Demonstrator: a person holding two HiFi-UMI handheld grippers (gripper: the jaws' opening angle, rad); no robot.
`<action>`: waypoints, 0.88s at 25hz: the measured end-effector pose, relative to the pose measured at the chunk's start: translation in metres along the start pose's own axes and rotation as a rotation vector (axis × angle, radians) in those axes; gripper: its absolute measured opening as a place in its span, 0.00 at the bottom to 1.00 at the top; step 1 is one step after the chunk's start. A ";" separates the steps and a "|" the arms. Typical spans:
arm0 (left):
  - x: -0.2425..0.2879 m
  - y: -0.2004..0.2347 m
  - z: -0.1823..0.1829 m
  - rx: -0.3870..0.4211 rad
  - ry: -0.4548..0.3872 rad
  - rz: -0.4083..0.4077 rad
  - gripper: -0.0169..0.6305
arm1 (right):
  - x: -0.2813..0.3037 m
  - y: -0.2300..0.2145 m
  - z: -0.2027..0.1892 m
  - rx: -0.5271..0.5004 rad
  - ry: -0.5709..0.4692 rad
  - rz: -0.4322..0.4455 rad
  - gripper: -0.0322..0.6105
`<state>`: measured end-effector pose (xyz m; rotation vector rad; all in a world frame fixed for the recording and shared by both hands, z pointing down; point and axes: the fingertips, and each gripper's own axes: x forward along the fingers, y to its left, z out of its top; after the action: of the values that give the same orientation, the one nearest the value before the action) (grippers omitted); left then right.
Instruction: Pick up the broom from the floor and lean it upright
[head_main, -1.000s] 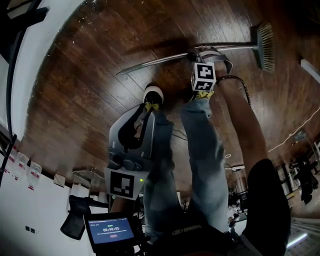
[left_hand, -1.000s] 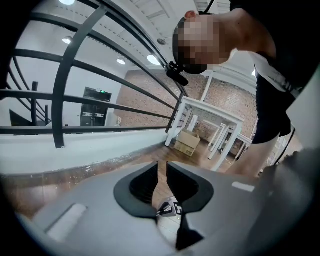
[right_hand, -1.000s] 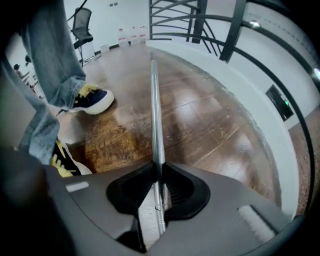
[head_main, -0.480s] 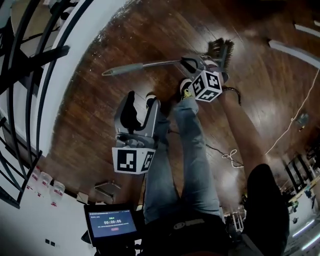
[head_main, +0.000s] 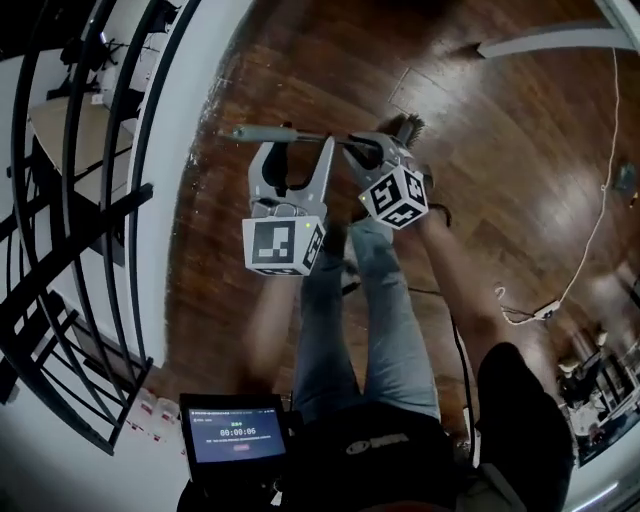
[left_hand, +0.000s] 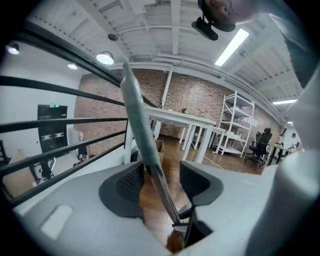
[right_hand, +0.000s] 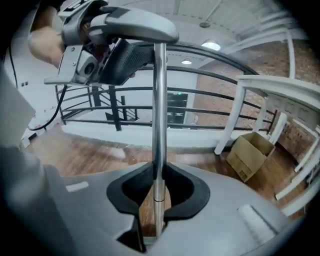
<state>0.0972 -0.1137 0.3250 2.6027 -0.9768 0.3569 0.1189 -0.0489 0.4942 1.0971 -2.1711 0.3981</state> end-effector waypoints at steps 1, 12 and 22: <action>0.017 -0.016 0.011 0.023 -0.006 -0.024 0.31 | -0.012 -0.015 -0.001 0.053 -0.015 -0.034 0.17; 0.153 -0.211 0.130 0.253 -0.021 -0.408 0.18 | -0.134 -0.178 0.003 0.496 -0.166 -0.323 0.17; 0.238 -0.228 0.133 0.291 -0.025 -0.582 0.18 | -0.118 -0.270 -0.019 0.611 -0.117 -0.452 0.18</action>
<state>0.4393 -0.1450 0.2350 2.9986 -0.1445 0.3290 0.3930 -0.1310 0.4209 1.9334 -1.8508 0.8297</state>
